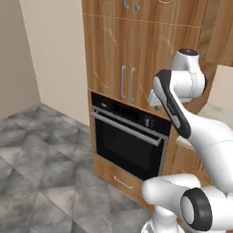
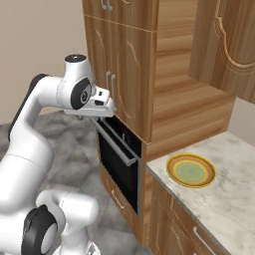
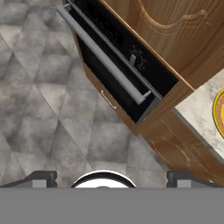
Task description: Take the baked cake out of the oven and place it on the plate for cooling. Then close the oven door.
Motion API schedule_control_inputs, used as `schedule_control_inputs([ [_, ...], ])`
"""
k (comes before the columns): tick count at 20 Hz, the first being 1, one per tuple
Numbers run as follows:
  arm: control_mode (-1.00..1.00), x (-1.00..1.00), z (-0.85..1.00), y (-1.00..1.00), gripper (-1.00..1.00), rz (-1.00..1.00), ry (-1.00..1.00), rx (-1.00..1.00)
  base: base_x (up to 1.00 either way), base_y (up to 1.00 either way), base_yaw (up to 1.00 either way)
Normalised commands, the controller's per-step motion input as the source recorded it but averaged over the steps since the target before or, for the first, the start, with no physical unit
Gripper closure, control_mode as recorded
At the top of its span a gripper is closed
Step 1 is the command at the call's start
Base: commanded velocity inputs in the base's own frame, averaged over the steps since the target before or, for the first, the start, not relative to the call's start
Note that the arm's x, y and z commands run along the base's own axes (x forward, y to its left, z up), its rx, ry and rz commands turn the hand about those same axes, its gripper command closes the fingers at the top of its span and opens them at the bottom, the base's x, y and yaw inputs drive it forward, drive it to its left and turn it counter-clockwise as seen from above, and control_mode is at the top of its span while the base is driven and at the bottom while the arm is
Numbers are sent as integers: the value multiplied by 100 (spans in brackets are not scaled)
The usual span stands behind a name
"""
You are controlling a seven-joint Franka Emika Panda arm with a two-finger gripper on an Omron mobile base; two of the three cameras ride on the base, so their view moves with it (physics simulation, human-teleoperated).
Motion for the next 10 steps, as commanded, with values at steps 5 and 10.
schedule_control_inputs([
  [5, 100, 0, 0, 0, -100, 0, 0, 0, 1, -60, 28],
  [10, 100, 0, 0, 0, -100, 0, 0, 0, 14, -28, 16],
])
